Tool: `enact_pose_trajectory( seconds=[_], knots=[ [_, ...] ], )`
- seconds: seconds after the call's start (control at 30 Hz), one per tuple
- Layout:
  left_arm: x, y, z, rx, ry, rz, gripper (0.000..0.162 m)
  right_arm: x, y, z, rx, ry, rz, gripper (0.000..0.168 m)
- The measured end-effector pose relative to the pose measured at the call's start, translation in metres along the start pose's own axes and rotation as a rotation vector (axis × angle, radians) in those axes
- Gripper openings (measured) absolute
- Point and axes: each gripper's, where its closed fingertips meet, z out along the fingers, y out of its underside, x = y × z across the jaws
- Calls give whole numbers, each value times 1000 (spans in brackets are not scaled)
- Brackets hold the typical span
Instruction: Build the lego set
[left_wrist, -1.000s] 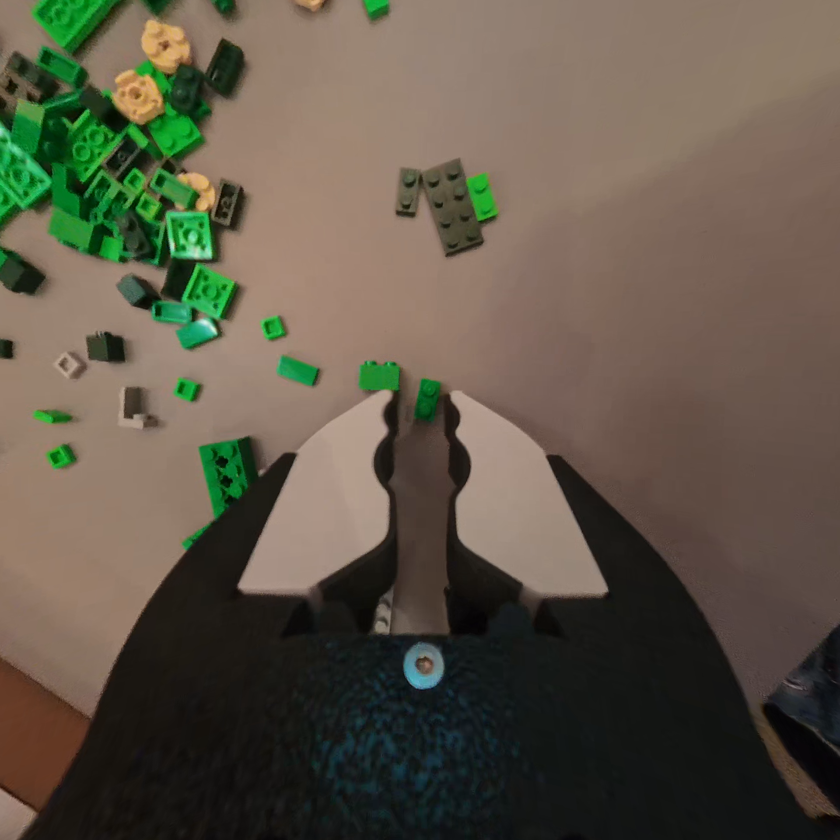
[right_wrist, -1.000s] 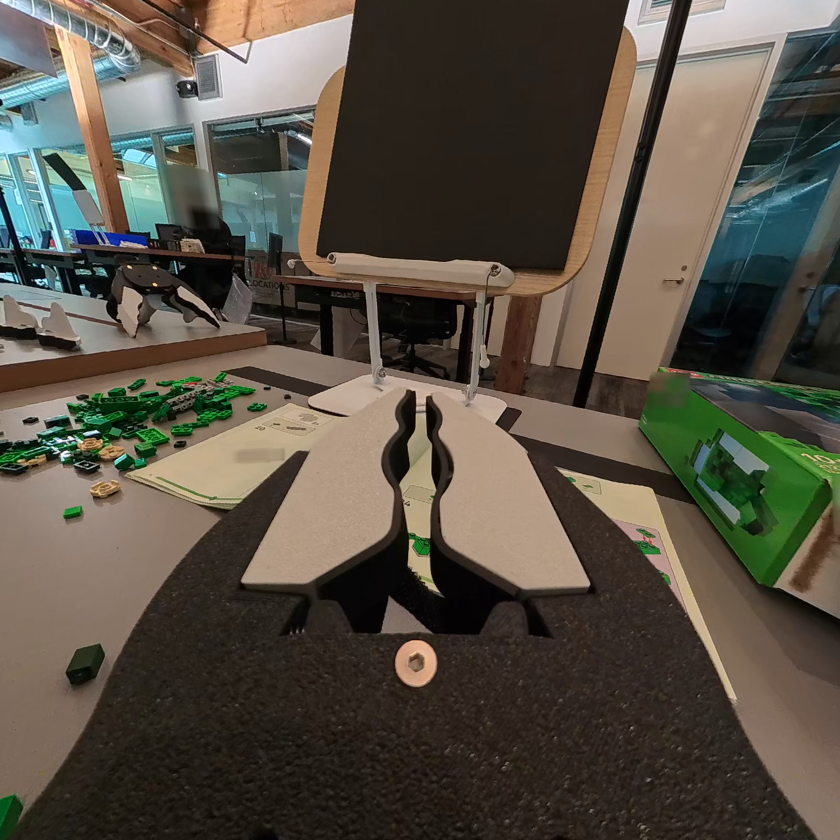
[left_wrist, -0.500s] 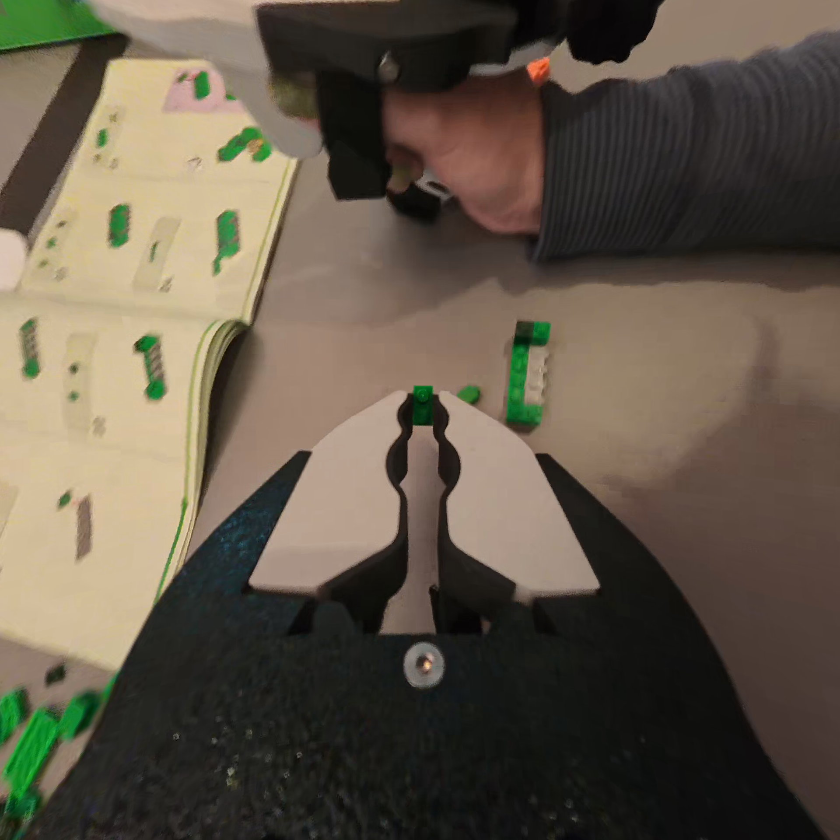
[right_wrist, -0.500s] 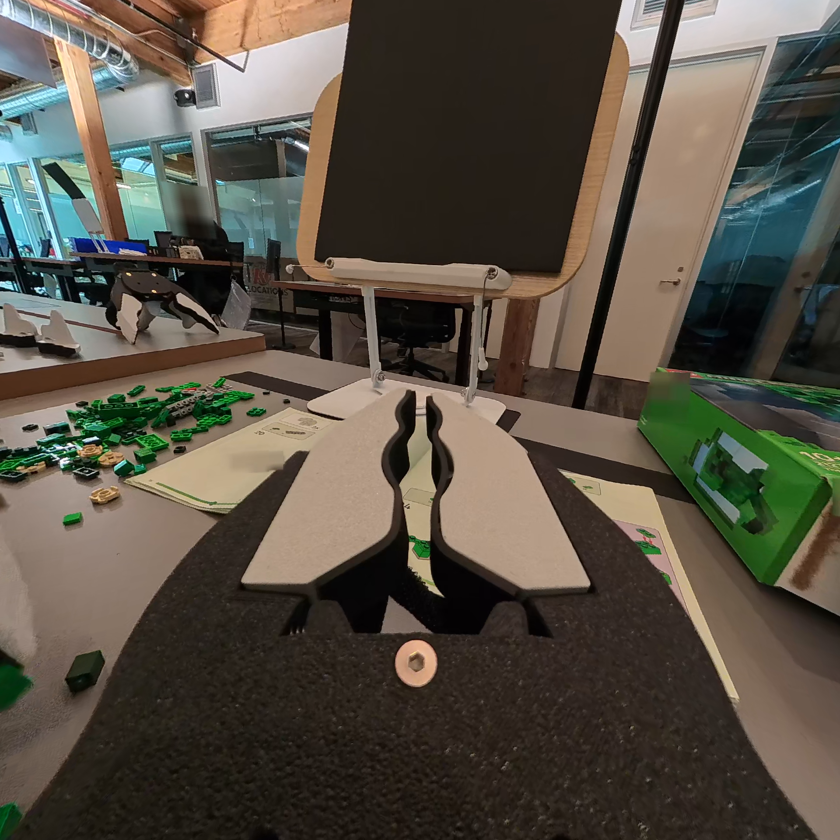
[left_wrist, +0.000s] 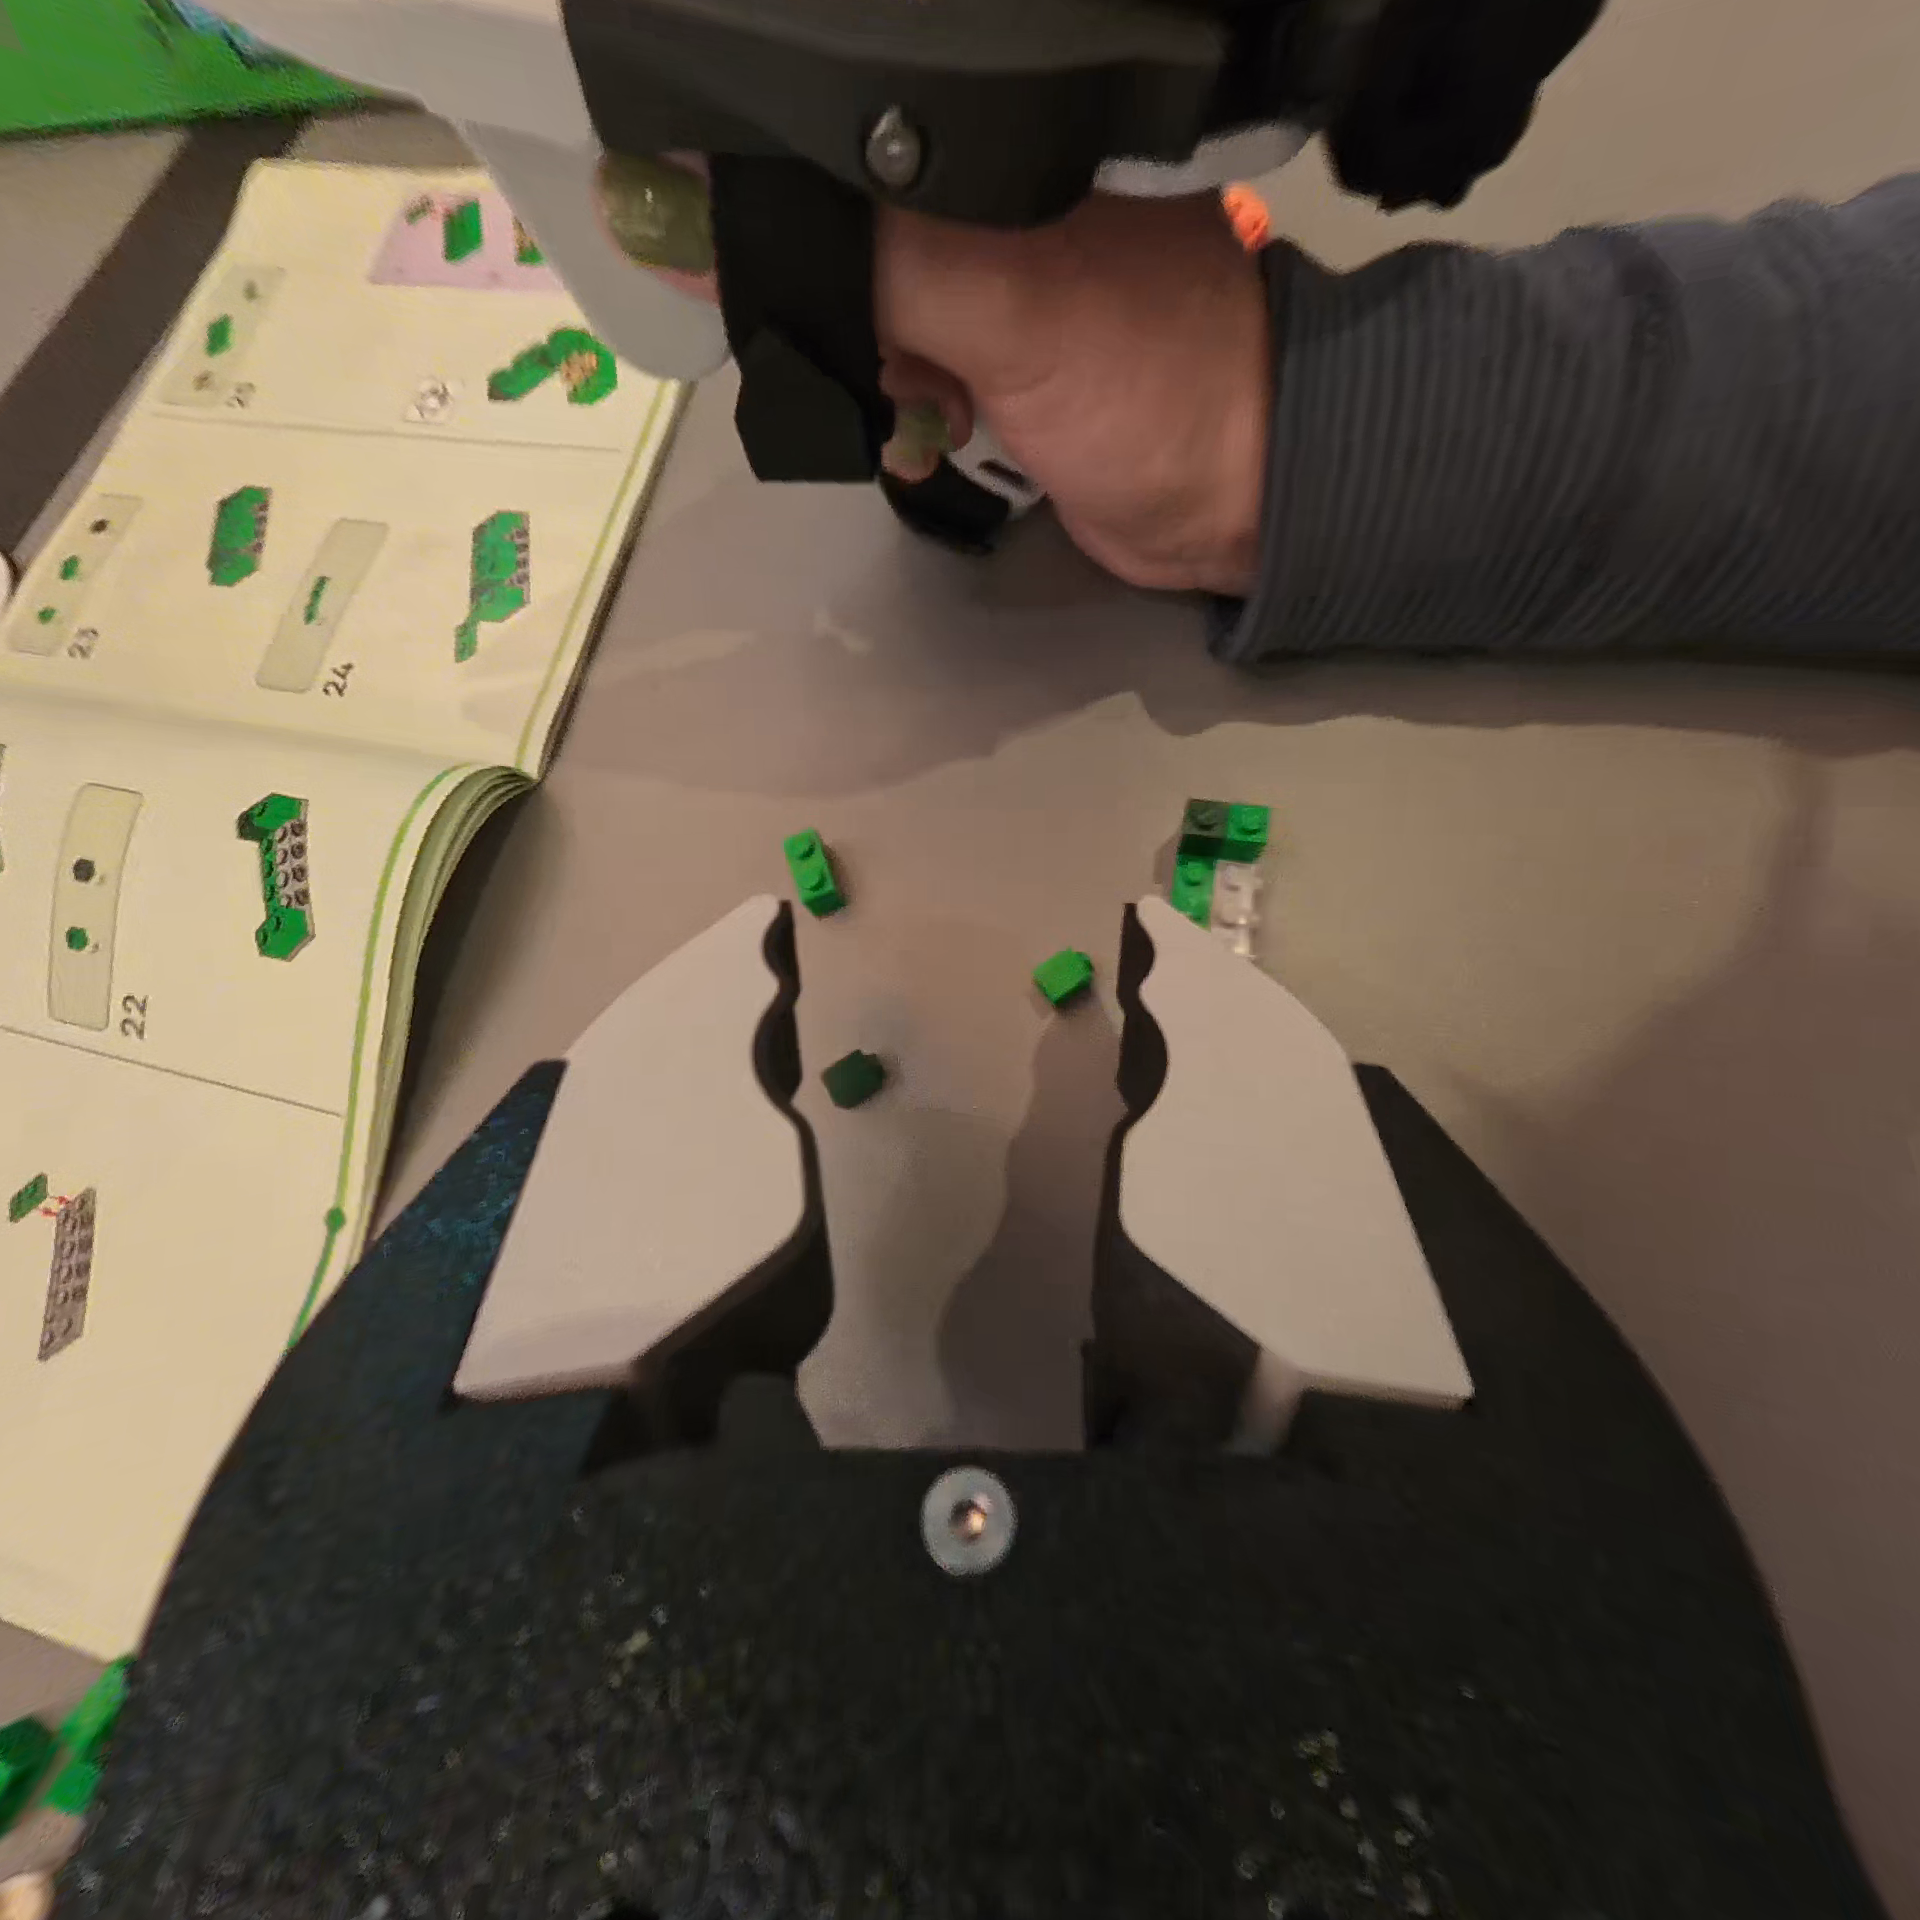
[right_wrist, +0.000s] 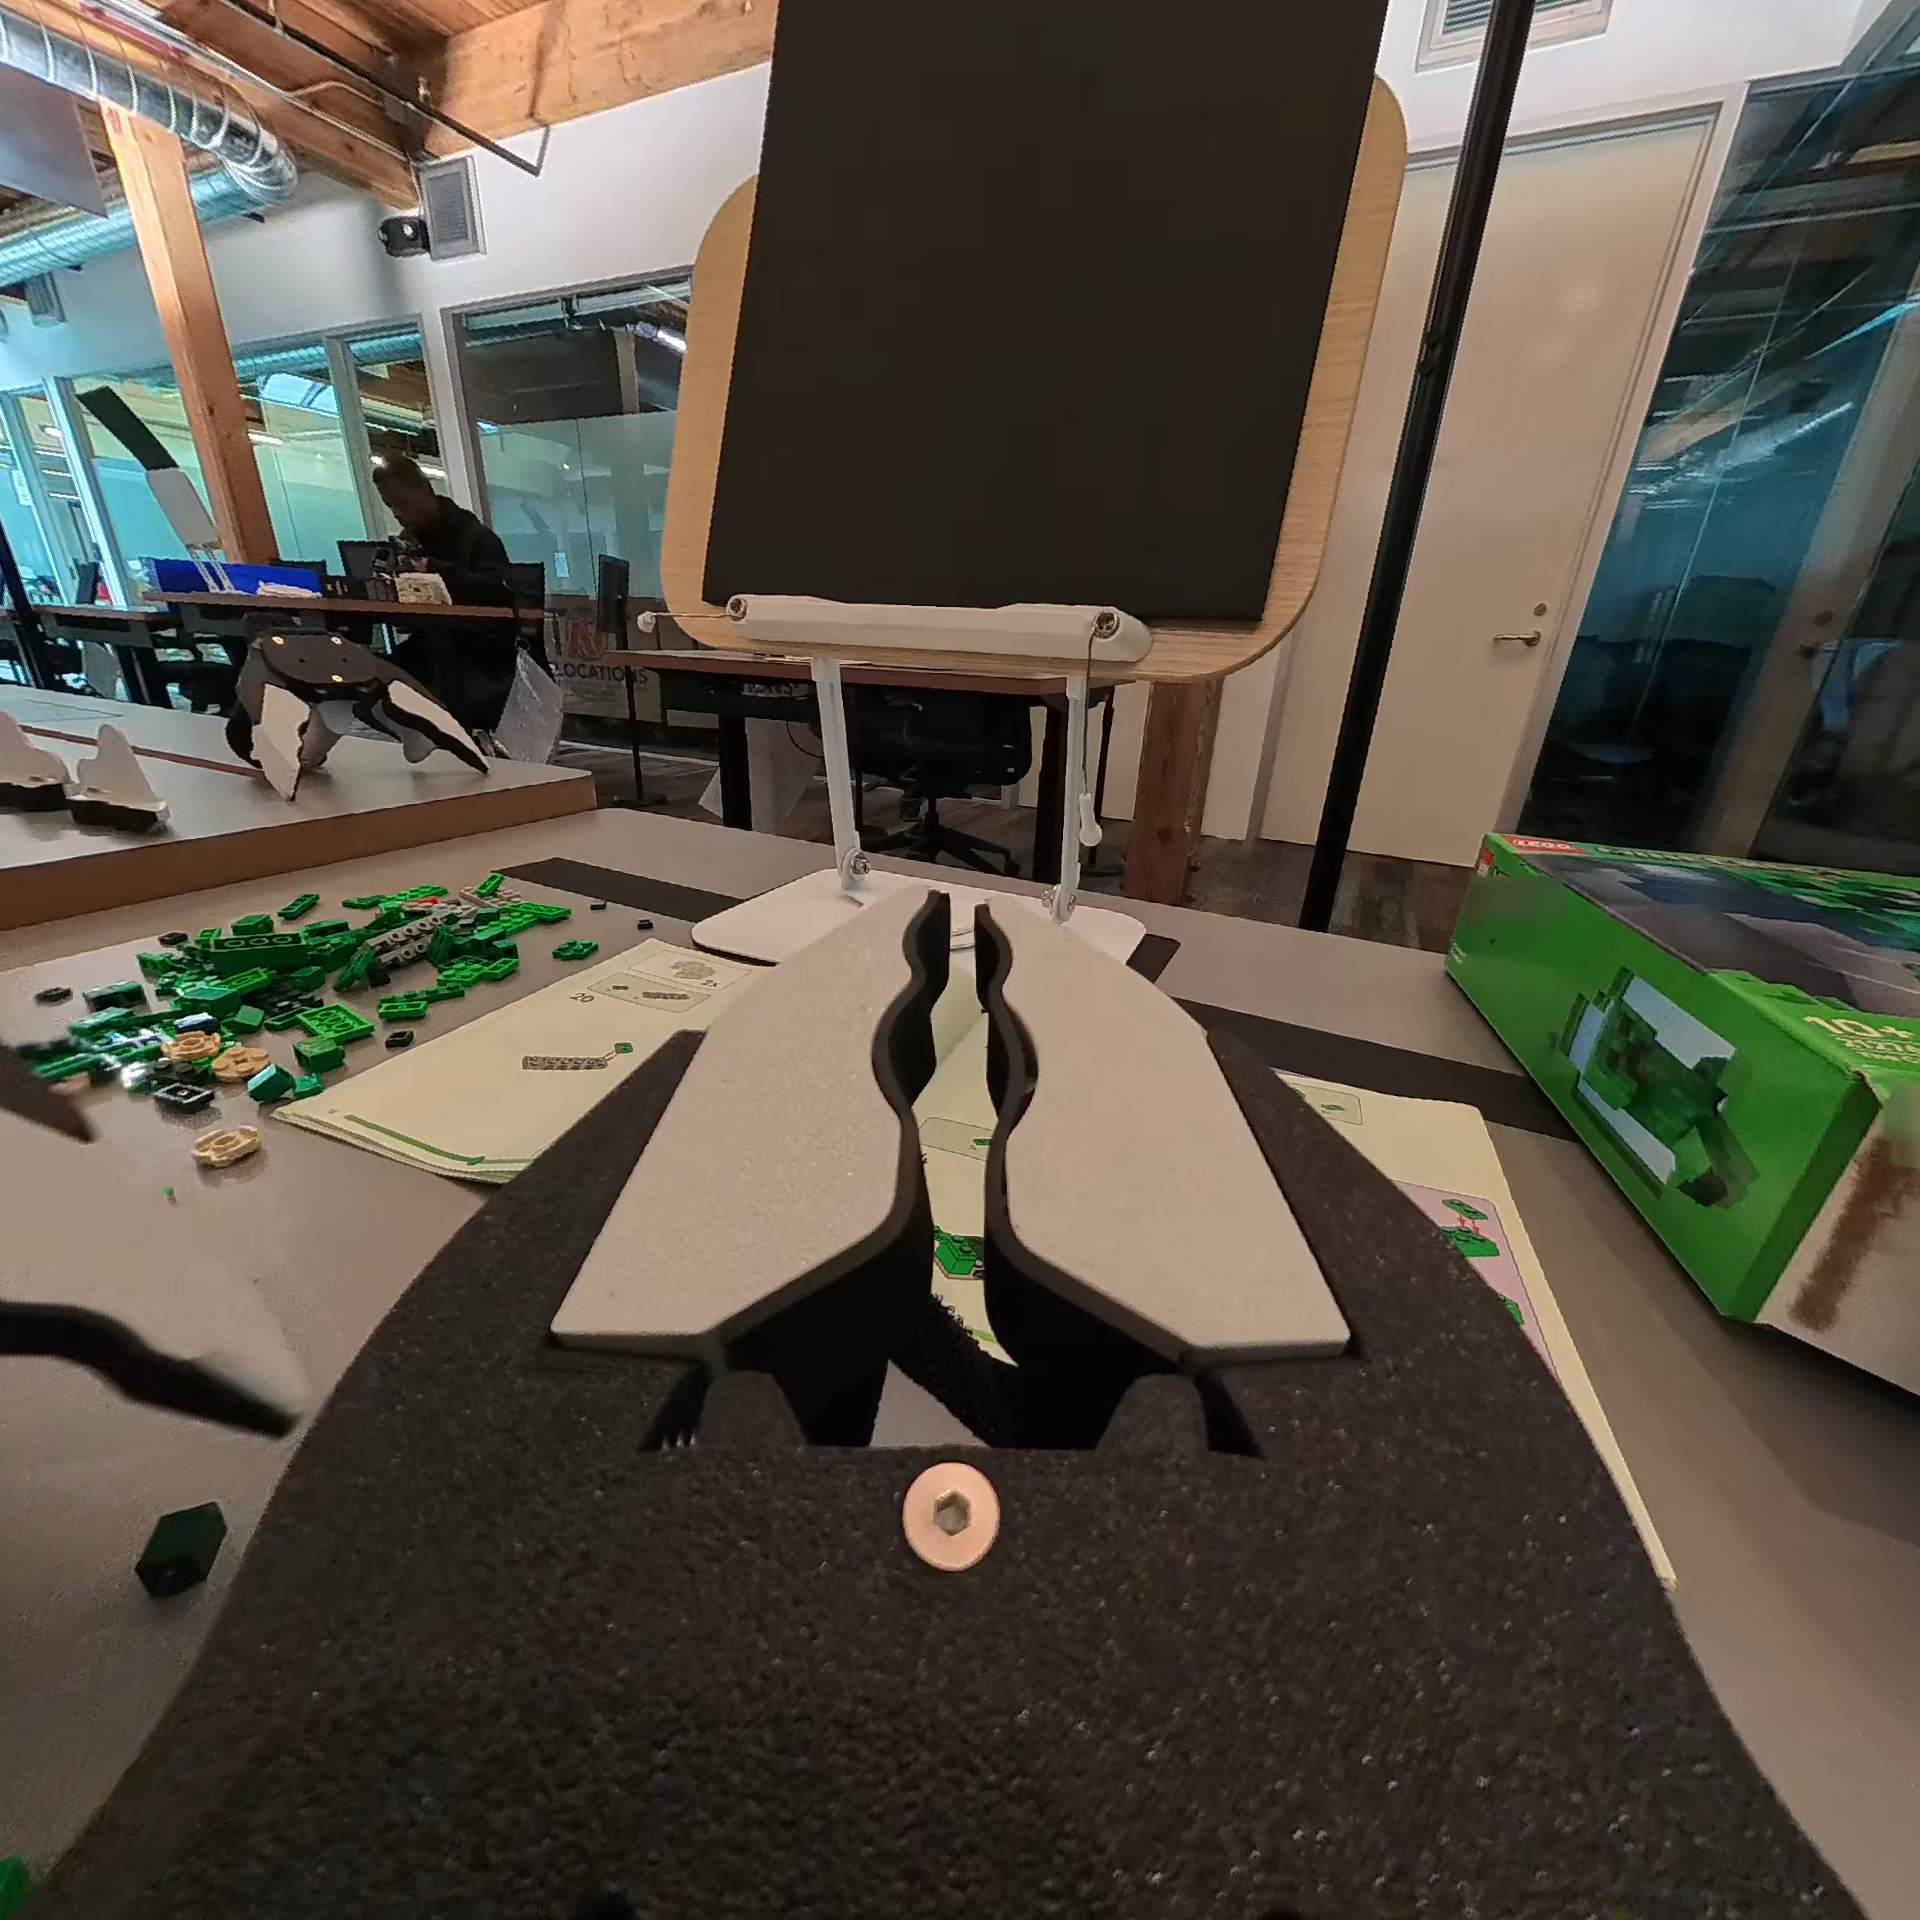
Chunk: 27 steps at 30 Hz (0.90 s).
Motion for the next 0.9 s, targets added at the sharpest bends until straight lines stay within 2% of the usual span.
enact_pose_trajectory(
  seconds=[0.03,0.17,0.3,0.4,0.5,0.7,0.9],
  knots=[
    [2,0,-3,27,-7,-2,54,0,0,0,-1,0,-1,4],
    [5,1,-12,97,-3,-17,49,3,-3,-2,14,23,-19,3],
    [26,8,-13,113,163,-20,45,9,-5,-5,31,42,-2,3],
    [38,16,-7,55,226,8,46,7,-5,-4,26,39,-14,3],
    [45,23,-1,-2,230,41,45,4,-4,-3,18,30,-35,3],
    [51,24,6,-57,186,99,23,6,-4,-4,20,36,-28,3],
    [31,23,5,-38,69,74,17,9,-5,-7,28,42,-16,3]
  ],
)
